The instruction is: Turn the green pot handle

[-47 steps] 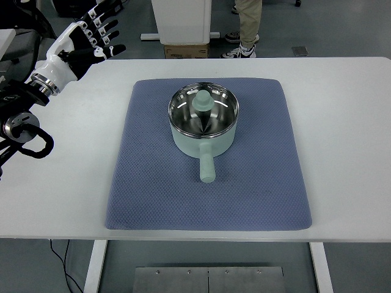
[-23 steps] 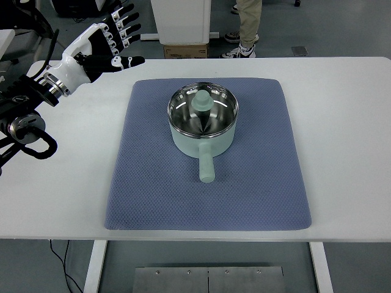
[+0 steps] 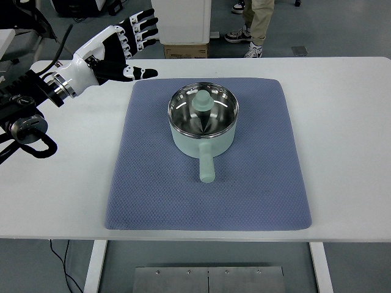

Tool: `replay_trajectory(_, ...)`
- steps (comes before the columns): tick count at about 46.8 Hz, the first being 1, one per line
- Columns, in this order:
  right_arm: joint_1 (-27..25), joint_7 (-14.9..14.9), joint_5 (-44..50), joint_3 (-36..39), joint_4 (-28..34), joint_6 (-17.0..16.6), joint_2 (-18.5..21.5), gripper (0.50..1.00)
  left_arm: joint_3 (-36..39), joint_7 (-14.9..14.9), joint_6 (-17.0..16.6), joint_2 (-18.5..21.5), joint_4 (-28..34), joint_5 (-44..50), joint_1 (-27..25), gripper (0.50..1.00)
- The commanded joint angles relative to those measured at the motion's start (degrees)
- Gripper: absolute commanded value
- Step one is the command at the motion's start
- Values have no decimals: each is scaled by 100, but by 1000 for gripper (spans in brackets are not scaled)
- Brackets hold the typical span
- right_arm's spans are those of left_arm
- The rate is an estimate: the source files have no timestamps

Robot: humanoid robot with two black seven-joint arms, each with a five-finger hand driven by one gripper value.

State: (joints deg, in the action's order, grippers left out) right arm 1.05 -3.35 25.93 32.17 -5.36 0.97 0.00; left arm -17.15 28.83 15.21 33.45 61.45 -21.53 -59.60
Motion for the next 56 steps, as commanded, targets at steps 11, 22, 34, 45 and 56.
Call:
replay_trajectory(11,0,1,0,0,0,0,0,1000,10,0,17,12,245,-334,-113,1000)
replay_trajectory(22,0,1,0,0,0,0,0,1000,19,-9,17,-14,254,-738,-219,1000)
replay_trajectory(34,0,1,0,0,0,0,0,1000,10,-9,26,-75,263,-1177,-228,1000)
replay_trajectory(45,0,1,0,0,0,0,0,1000,19,-9,35,-111,421,-1397,-254,1000)
replay_trajectory(56,0,1,0,0,0,0,0,1000,19,-17,35,-58,790,-1450,-395,1000)
